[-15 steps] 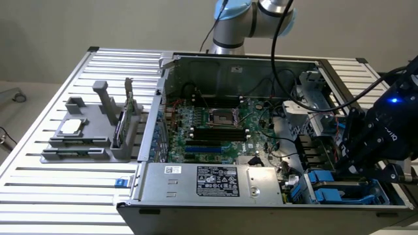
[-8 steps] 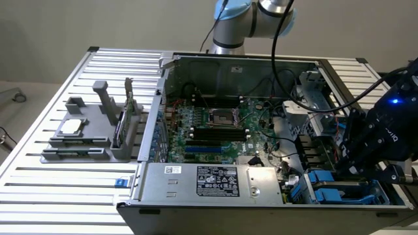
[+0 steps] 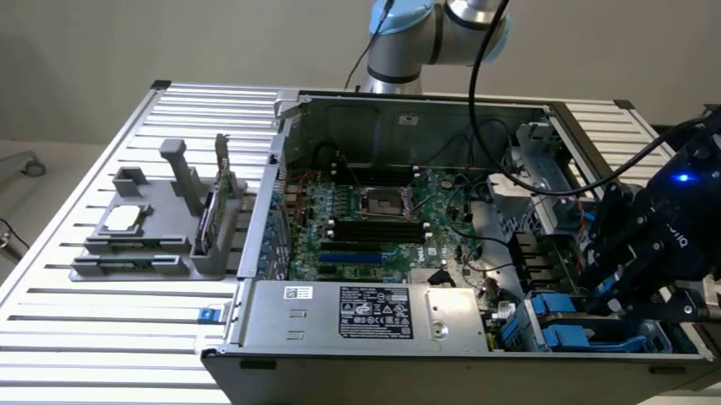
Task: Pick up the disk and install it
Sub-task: 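Insert the second disk wire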
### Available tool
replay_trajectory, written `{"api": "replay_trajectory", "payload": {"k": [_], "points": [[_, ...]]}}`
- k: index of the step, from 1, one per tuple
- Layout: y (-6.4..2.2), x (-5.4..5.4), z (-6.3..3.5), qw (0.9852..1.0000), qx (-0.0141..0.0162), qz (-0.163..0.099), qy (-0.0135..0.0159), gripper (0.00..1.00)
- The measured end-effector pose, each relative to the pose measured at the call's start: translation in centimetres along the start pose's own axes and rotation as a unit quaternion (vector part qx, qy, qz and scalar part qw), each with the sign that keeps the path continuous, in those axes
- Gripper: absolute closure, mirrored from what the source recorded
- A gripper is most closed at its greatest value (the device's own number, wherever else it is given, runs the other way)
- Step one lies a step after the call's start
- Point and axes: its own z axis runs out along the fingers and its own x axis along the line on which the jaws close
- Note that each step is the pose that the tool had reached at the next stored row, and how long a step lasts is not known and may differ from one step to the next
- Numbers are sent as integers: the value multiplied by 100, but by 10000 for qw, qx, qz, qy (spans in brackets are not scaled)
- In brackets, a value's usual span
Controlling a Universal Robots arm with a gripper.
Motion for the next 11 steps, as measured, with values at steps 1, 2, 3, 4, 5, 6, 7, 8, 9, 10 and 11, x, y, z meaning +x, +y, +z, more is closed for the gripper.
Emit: {"api": "replay_trajectory", "payload": {"k": [1, 2, 3, 4, 5, 6, 7, 8, 9, 10, 11], "points": [[0, -2, -1, 10000, 2, 0, 0, 64], [-1, -4, -5, 10000, 5, 1, 0, 64], [-1, -7, -11, 10000, 9, 1, -1, 64], [-1, -9, -19, 10000, 14, 0, 0, 64], [-2, -14, -30, 10000, 20, 0, -1, 64], [-4, -19, -42, 10000, 25, 0, 0, 64], [-5, -25, -57, 10000, 29, 1, 0, 64], [-6, -31, -72, 10000, 33, 0, -1, 64], [-8, -39, -89, 10000, 36, 0, 0, 64], [-9, -48, -105, 10000, 38, 0, 2, 64], [-13, -55, -119, 10000, 40, 0, 2, 64]]}}
